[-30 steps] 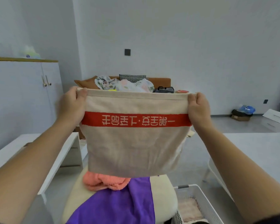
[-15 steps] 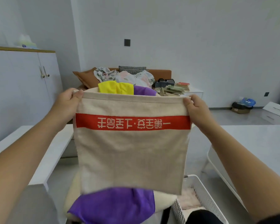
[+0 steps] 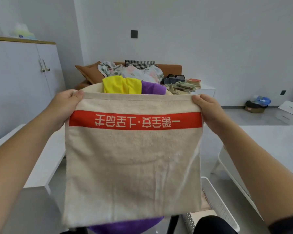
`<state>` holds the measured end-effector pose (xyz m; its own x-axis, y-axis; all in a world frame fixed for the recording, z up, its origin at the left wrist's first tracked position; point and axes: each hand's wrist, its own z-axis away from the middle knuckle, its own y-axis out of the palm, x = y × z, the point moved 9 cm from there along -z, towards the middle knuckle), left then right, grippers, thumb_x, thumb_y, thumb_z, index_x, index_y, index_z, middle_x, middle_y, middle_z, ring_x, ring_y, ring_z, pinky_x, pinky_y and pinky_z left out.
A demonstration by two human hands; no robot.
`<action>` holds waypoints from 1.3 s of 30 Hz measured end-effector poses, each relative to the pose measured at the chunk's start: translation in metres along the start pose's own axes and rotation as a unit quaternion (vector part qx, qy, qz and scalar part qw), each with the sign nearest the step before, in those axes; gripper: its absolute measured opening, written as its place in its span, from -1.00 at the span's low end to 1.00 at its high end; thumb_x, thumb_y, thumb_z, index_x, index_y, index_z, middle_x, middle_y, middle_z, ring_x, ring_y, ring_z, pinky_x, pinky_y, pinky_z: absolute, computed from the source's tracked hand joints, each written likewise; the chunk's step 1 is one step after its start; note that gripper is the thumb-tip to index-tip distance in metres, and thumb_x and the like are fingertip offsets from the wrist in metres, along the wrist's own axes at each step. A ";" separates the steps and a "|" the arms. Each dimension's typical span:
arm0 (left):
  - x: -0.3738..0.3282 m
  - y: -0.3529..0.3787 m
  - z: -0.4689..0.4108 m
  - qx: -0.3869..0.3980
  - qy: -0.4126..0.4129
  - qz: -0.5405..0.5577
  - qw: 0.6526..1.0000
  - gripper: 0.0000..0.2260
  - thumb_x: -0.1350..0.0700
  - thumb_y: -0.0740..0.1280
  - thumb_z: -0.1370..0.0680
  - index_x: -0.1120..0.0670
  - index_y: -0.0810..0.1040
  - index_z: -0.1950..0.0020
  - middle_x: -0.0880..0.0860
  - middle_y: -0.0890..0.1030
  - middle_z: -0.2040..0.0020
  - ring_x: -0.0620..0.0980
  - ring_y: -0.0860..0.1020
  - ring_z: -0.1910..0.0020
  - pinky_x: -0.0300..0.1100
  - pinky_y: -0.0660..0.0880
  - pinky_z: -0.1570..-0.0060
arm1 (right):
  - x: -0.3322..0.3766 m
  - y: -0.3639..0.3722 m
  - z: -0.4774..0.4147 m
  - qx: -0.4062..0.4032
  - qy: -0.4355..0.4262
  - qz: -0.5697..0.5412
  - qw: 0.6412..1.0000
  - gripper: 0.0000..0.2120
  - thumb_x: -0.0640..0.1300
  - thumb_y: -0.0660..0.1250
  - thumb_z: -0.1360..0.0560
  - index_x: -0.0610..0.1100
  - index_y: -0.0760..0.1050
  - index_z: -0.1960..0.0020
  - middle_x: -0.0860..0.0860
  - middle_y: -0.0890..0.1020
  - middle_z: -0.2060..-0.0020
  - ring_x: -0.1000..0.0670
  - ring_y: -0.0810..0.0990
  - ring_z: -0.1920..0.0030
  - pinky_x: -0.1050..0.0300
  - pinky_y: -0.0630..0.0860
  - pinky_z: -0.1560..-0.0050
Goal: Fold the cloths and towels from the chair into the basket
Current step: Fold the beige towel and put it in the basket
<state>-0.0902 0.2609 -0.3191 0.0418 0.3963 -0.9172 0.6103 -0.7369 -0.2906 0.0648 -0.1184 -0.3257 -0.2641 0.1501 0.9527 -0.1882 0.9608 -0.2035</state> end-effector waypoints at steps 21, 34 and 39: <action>0.146 0.047 0.035 0.038 0.083 -0.204 0.975 -0.89 0.23 0.39 -0.48 0.01 0.58 0.12 -0.13 0.61 0.15 -0.10 0.55 0.10 -0.35 0.43 0.08 | -0.177 0.033 0.016 -0.002 -0.014 0.170 0.985 -0.96 -0.24 0.29 -0.54 -0.20 0.51 0.07 0.01 0.56 0.26 0.17 0.48 0.29 0.43 0.41 0.30; 0.191 0.076 0.151 0.189 0.248 -0.389 0.867 -0.85 0.19 0.17 -0.19 0.02 0.23 0.33 -0.11 0.30 0.36 -0.11 0.26 0.34 -0.26 0.23 0.35 | -0.214 0.052 0.124 0.193 -0.099 0.357 0.909 -0.88 -0.16 0.20 -0.24 0.04 0.32 0.29 0.11 0.48 0.29 0.10 0.44 0.21 0.07 0.44 0.13; 0.208 0.085 0.154 0.231 0.242 -0.445 0.831 -0.72 0.21 0.23 -0.13 -0.06 0.21 0.30 -0.17 0.28 0.32 -0.12 0.28 0.34 -0.34 0.22 0.31 | -0.221 0.062 0.130 0.240 -0.127 0.436 0.858 -0.67 -0.24 0.28 -0.31 0.14 0.20 0.30 0.20 0.37 0.26 0.11 0.34 0.19 0.20 0.29 0.21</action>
<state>-0.1511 0.1962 -0.5770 0.1185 0.9880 -0.0988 0.2069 -0.1219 -0.9707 -0.0114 -0.1227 -0.5781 -0.6893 0.6485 0.3229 -0.1660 0.2924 -0.9418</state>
